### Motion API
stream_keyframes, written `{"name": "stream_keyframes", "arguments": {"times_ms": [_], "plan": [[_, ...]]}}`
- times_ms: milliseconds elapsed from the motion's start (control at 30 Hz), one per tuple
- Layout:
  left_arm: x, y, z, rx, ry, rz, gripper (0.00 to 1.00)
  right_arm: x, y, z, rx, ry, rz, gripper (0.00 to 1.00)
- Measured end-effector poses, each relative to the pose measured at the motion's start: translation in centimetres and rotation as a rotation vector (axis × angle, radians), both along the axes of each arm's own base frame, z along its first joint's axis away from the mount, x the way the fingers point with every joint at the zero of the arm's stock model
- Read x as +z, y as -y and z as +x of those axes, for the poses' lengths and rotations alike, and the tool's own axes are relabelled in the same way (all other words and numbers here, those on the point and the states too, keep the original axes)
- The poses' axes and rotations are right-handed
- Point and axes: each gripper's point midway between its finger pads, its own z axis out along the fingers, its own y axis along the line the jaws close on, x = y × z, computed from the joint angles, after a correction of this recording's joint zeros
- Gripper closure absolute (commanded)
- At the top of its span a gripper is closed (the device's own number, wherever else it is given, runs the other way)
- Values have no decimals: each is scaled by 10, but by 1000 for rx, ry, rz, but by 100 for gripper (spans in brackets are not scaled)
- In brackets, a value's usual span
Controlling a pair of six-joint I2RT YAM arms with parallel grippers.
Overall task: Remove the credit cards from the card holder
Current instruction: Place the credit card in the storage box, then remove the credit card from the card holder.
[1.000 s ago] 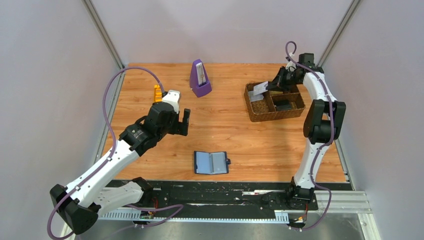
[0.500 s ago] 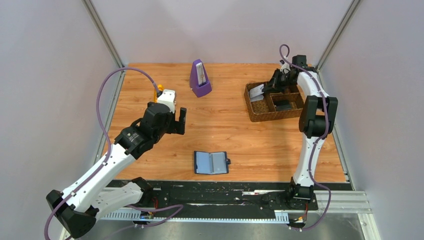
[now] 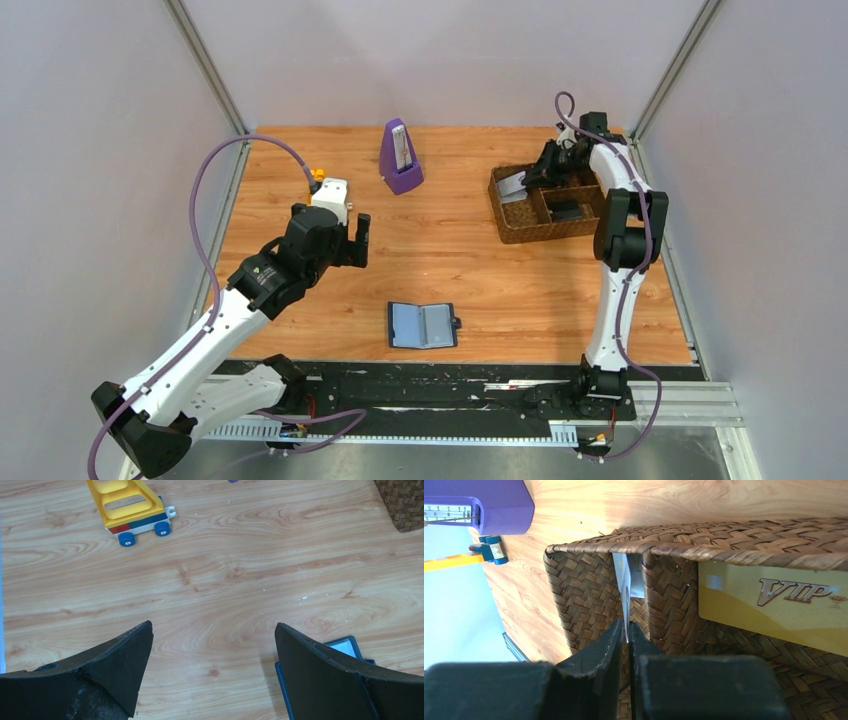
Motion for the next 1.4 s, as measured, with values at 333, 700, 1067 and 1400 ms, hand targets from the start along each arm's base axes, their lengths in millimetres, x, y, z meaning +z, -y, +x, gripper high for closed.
{"name": "stream_keyframes", "arguments": {"times_ms": [333,700,1067,1400], "plan": [[0,1,0,-5,-2,-6,0,5,1,8,-24,19,-42,68],[-14,25,-7,-51,-81,-115,1,24,12,23,-86,58,-102,60],[-89,51,-27,-61,-353,-176,16,77,12,1,-147,97,-140,60],[-140,79,-58,-130,-545,-314,29,96,-53,-107,-100,60,-151,59]]}}
